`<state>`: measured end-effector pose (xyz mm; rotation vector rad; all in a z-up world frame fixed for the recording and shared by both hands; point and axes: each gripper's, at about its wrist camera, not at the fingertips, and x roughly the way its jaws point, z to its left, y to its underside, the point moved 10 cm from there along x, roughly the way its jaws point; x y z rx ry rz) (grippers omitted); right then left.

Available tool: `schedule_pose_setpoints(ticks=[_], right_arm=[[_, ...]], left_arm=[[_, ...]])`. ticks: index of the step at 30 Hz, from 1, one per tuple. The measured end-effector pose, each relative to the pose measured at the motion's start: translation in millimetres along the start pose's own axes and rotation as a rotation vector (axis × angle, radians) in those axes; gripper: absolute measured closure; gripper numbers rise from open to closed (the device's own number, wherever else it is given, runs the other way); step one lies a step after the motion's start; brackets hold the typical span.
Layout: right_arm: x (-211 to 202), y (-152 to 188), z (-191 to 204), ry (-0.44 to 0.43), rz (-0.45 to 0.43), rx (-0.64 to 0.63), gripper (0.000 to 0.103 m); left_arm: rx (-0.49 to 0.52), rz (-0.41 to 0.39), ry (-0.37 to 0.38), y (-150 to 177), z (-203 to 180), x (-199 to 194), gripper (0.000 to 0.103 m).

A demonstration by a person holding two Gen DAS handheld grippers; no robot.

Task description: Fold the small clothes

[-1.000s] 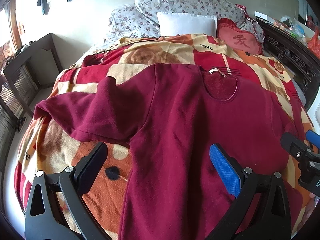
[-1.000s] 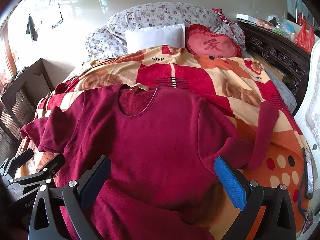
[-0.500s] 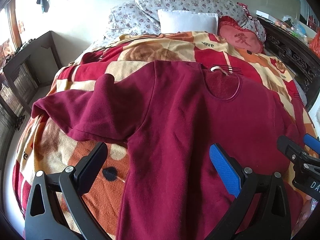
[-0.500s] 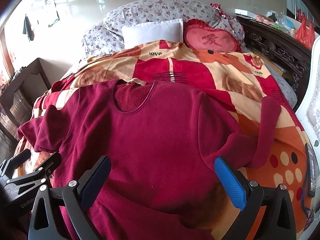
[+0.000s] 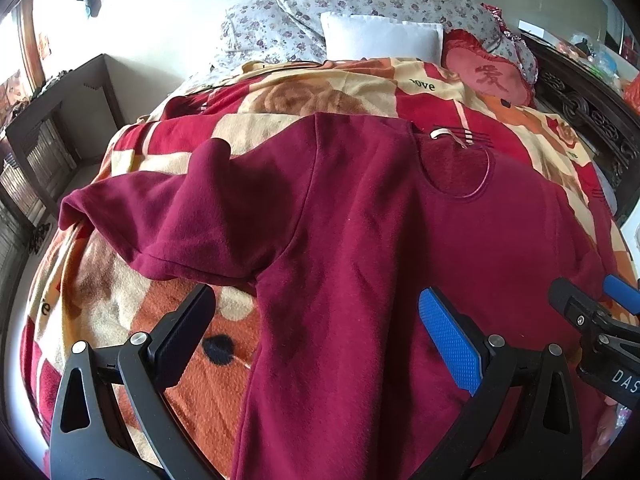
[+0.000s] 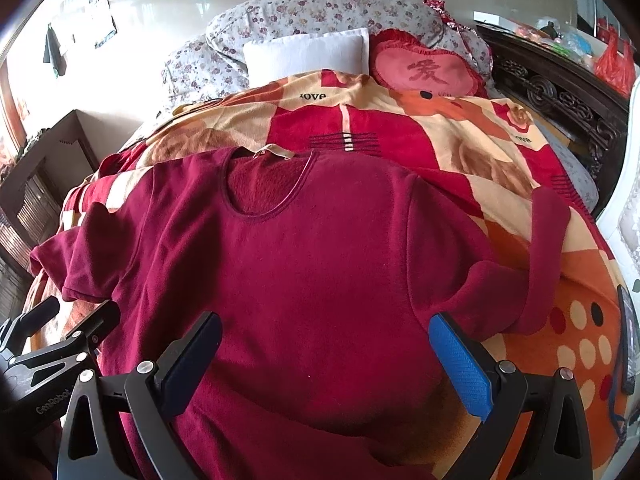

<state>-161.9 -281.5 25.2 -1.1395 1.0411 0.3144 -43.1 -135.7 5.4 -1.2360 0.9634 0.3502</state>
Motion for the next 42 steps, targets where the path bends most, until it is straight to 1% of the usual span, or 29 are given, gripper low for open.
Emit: schedule_pose_setpoints(ticks=[12,32,38,42], right_arm=[[13.2,2.5,2.2,0.001,0.023,0.0,0.0],[28.6,3.0,16.6,-0.003,0.047,-0.02,0.0],[35.1,1.9,26.8,-0.01,0.054,-0.04,0.0],[38.9,2.6,35.6,-0.02,0.061,-0.059,0.0]], left_arm=[[-0.013,0.014,-0.001,-1.4,5.2,7.7,0.001],[-0.038,0.029,-0.007,-2.2,18.4,17.1,0.001],[-0.07,0.037,-0.003,-2.3,33.0,17.7,0.001],[-0.112,0.037,0.018,-6.0,55.1,14.7,0.001]])
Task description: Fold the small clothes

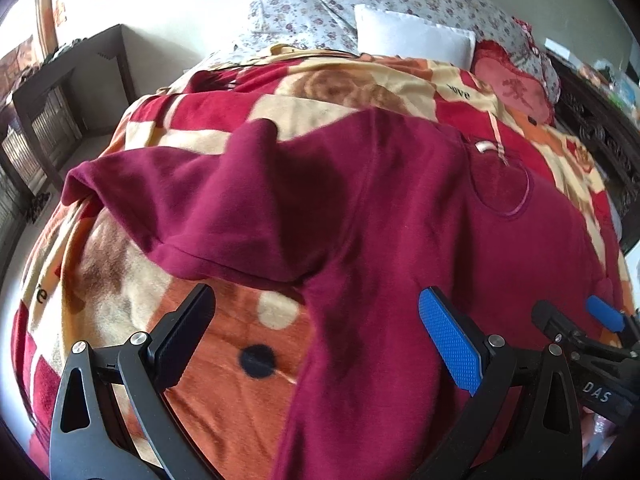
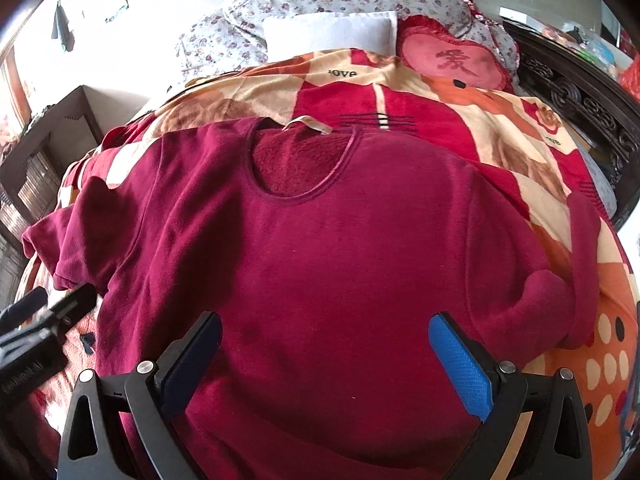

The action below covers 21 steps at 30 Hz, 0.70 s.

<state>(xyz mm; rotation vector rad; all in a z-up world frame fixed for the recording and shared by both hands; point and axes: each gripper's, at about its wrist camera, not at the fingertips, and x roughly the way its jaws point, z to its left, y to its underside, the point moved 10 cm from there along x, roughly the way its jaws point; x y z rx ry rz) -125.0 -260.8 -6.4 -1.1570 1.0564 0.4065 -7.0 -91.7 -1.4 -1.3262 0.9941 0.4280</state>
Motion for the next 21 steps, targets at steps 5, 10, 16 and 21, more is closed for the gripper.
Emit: schedule_pose_setpoints(ticks=[5,10,16,21], right_arm=[[4.4,0.0,11.8,-0.014,0.009,-0.024,0.001],[9.8,1.7,21.9,-0.034,0.028,-0.037,0.001],[16.1,5.7,31.2,-0.038,0.052,-0.067,0.001],[23.1,10.3,32.9,-0.033,0.082,-0.074,0.001]], left_arm=[[-0.102,-0.025,-0.018,-18.7,56.4,-7.4,0.001],[-0.286,-0.033,-0.05,-39.7,135.3,-3.0,0.001],[-0.611,-0.071,-0.025,-59.9,228.2,16.7,0.001],[-0.772,-0.07,0.0,-69.8,265.5,45.7,0.008]])
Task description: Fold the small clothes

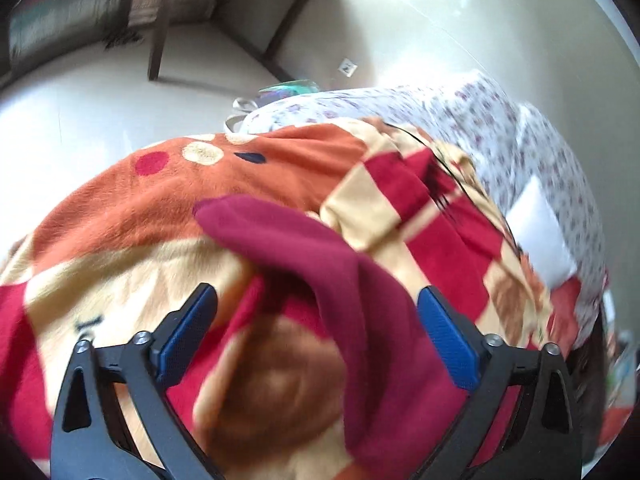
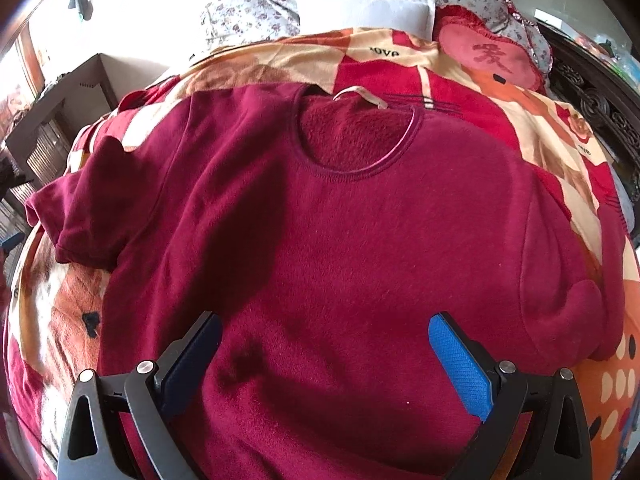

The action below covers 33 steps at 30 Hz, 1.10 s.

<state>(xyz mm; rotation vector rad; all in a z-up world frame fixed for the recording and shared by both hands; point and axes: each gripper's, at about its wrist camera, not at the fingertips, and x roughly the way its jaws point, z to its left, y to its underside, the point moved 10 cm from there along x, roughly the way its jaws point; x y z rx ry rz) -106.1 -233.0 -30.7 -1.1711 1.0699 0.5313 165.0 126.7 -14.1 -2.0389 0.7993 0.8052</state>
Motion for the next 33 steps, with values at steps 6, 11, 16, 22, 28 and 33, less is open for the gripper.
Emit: schedule_pose_setpoints(ticks=[6,11,16,22,28,33], right_arm=[[5.2,2.8,-3.7,0.005,0.02,0.006,0.001],[1.1,2.9,-8.6,-0.001,0.01,0.014,0.001],[-4.8,1.4,-23.6,-0.017,-0.008,0.065,0.001],[-18.7,0.9,-60.3,-0.012,-0.046,0.159,0.001],[-32.3,4.8,-107.6,0.03,-0.07,0.236,0.001],[-45.6,17.2,-158.3,0.098,-0.077,0.32,0.0]], left_arm=[[0.113,0.077,-0.007,1.1,-16.4,39.8,0.082],[0.248,0.0,0.046,4.7,-54.5,4.2,0.094],[0.388,-0.056,0.238,32.5,-146.3,-71.4,0.094],[0.595,-0.015,0.439,122.2,-252.6,-127.7,0.094],[0.749,0.157,0.492,255.5,-304.6,-101.2,0.094],[0.895,0.258,0.468,354.5,-304.8,-64.1,0.094]])
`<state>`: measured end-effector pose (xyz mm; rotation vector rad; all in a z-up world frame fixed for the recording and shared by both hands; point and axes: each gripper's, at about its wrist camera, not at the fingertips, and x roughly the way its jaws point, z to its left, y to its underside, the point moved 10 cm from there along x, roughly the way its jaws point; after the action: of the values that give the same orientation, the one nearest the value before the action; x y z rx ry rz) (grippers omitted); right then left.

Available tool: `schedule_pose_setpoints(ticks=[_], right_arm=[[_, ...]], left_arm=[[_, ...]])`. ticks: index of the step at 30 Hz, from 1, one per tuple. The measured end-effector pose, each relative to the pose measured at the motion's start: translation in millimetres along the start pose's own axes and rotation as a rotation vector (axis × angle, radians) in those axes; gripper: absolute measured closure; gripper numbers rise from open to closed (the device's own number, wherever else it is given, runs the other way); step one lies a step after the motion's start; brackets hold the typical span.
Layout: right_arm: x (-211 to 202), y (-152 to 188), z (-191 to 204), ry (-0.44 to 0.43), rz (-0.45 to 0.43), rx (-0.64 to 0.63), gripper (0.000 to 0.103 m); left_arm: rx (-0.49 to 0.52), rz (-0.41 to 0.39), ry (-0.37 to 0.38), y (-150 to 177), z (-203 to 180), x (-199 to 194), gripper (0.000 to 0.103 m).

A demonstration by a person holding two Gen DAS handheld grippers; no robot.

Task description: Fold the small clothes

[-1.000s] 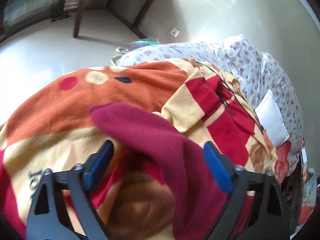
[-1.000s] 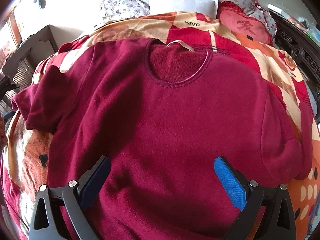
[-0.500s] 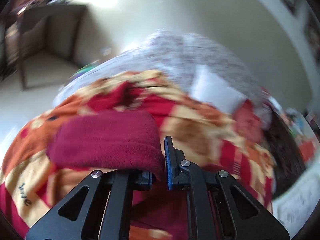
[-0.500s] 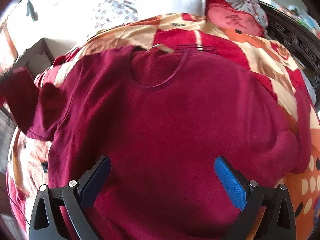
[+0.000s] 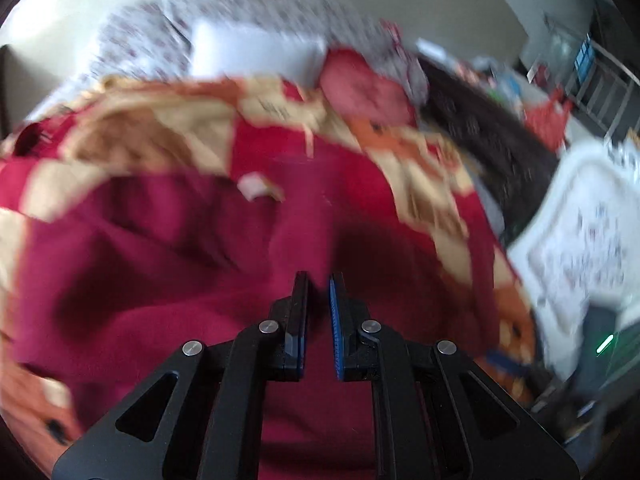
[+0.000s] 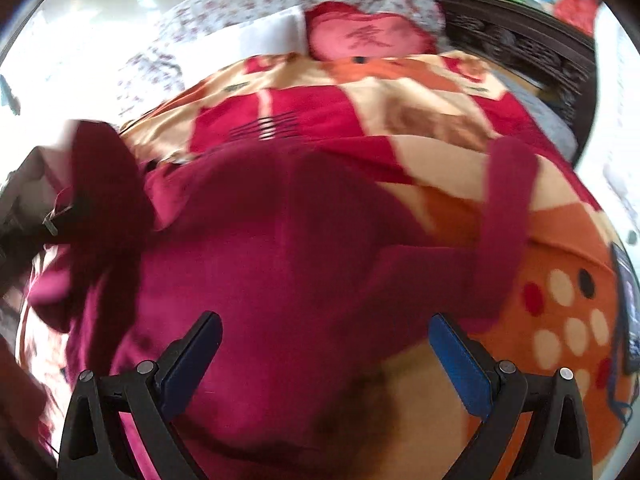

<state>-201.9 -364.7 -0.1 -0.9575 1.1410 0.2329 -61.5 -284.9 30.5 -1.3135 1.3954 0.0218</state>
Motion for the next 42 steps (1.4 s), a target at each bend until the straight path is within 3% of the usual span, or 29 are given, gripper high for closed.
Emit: schedule_pose_setpoints(ticks=[4,6,7,10,12,16,18,20,22,24,25,28,30,32,36,40,42], right_arm=[[-2.7,-2.1,-32.1,0.047,-0.005,0.041,0.0],[-4.6,-4.2,-40.0,0.047,-0.01,0.065,0.0],[-5.3,-6.1,-42.5,0.044,-0.015,0.075,0.0],[-8.3,-10.3,-38.4,0.016,-0.029,0.082,0.0],[-9.2,-13.4,-25.4,-0.021,-0.036,0.064,0.0],[-2.3,-24.6,6.4,-0.061,-0.062,-0.017,0.001],[3.8,-34.0,19.8,-0.059,-0.086,-0.073,0.002],[13.3,-42.6,35.1,-0.069,-0.093,-0.133,0.012],[28.9,-48.2,49.6,-0.068,-0.072,-0.199,0.023],[42.2,-51.5,55.9,-0.05,-0.06,-0.245,0.036],[49.0,-51.6,59.0,-0.047,-0.05,-0.265,0.051],[57.9,-49.5,62.2,-0.021,-0.053,-0.309,0.065],[49.2,-50.6,62.1,-0.059,-0.069,-0.318,0.099],[33.6,-54.9,58.4,-0.095,-0.093,-0.29,0.099],[4.6,-72.3,35.1,-0.023,-0.194,-0.261,0.099],[29.8,-69.1,15.5,0.005,-0.113,-0.201,0.099],[47.4,-60.1,8.6,0.035,-0.048,-0.188,0.099]], left_arm=[[0.09,0.088,-0.01,27.3,-14.3,29.7,0.089],[0.109,0.1,0.025,36.1,-18.7,23.3,0.071],[0.101,0.096,0.059,35.5,-18.2,13.0,0.068],[0.097,0.052,0.065,29.5,-9.5,-16.5,0.054],[0.092,-0.009,0.025,21.9,13.7,-45.4,0.038],[0.045,-0.092,-0.133,10.4,78.6,-79.0,0.035],[0.014,-0.091,-0.204,10.8,110.3,-81.7,0.035],[-0.063,-0.06,-0.263,19.2,147.6,-81.8,0.035],[-0.149,-0.033,-0.276,29.3,175.5,-81.1,0.035],[-0.194,-0.024,-0.292,40.1,191.1,-84.8,0.035],[-0.203,-0.025,-0.297,42.2,194.5,-86.9,0.035],[-0.218,-0.038,-0.304,44.2,196.8,-93.6,0.035],[-0.211,-0.047,-0.301,41.1,193.9,-95.9,0.035],[-0.195,-0.066,-0.298,33.8,188.5,-98.6,0.035],[-0.144,-0.083,-0.29,22.4,170.9,-93.1,0.035],[-0.125,-0.051,-0.297,23.2,165.4,-72.7,0.035],[-0.108,0.0,-0.334,28.8,168.4,-55.0,0.035]])
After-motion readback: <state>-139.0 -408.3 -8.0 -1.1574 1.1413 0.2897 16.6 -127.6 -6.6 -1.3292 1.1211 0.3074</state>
